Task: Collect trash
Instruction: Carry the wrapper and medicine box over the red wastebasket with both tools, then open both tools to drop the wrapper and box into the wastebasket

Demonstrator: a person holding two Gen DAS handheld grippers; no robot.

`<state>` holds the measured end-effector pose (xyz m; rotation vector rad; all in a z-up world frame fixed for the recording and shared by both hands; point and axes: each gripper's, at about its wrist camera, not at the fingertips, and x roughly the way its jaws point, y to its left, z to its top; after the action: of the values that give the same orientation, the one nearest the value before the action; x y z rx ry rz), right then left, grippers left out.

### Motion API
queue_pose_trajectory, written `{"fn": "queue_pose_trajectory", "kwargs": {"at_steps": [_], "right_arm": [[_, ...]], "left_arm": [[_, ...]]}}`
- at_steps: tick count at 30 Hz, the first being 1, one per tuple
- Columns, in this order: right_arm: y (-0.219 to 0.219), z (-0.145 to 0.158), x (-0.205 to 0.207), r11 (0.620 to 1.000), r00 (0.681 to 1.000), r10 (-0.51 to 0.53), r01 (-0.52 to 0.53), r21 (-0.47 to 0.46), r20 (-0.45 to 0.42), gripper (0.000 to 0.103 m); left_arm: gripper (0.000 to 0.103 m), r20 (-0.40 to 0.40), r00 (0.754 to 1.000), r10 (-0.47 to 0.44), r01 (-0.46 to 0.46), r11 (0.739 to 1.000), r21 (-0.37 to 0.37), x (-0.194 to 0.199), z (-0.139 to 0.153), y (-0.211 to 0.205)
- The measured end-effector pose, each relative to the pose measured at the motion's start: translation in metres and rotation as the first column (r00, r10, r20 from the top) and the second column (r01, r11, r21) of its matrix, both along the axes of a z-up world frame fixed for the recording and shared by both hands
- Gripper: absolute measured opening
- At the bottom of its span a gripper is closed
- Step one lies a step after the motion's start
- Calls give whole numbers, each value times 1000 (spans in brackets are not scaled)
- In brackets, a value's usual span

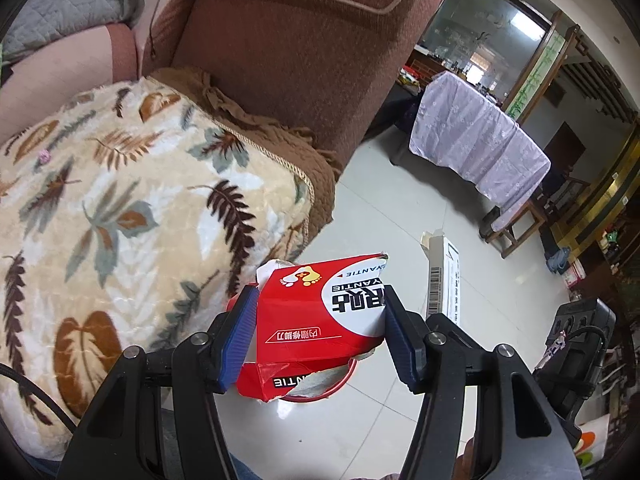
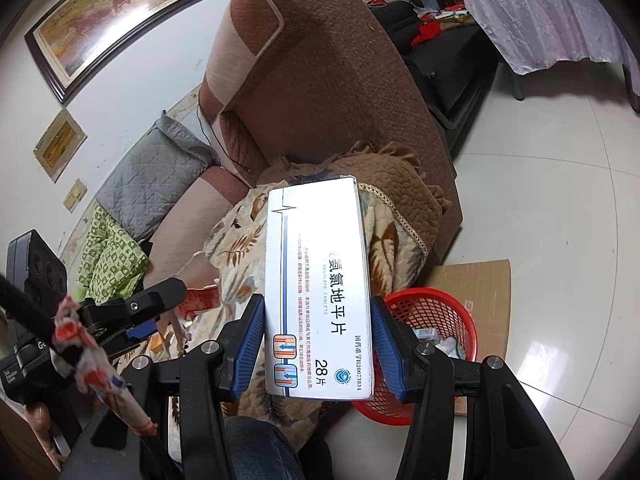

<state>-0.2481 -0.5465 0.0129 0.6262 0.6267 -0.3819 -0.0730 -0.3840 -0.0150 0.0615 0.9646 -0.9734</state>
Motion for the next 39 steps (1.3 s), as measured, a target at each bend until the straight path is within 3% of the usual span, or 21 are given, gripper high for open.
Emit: {"fn": "queue_pose_trajectory", "kwargs": {"at_steps": [13, 30, 34, 36, 39], "right_arm": [[-21, -23, -1, 998, 998, -43, 44, 44, -37, 56], [-35, -44, -2, 991, 994, -86, 93, 100, -68, 56], [-38, -48, 0, 989, 993, -86, 94, 110, -81, 59], [-41, -52, -2, 986, 991, -98, 109, 124, -93, 69], [-41, -52, -4, 985, 991, -102, 114, 130, -90, 70]], "left_arm": [[59, -79, 996, -44, 48, 997, 58, 9, -40, -26], [59, -92, 992, -85, 96, 987, 128, 23, -58, -61], [61, -134, 986, -99, 117, 984, 133, 25, -63, -70], [67, -148, 984, -97, 118, 983, 138, 26, -67, -73], [70, -165, 982, -97, 119, 984, 130, 27, -68, -73]]}}
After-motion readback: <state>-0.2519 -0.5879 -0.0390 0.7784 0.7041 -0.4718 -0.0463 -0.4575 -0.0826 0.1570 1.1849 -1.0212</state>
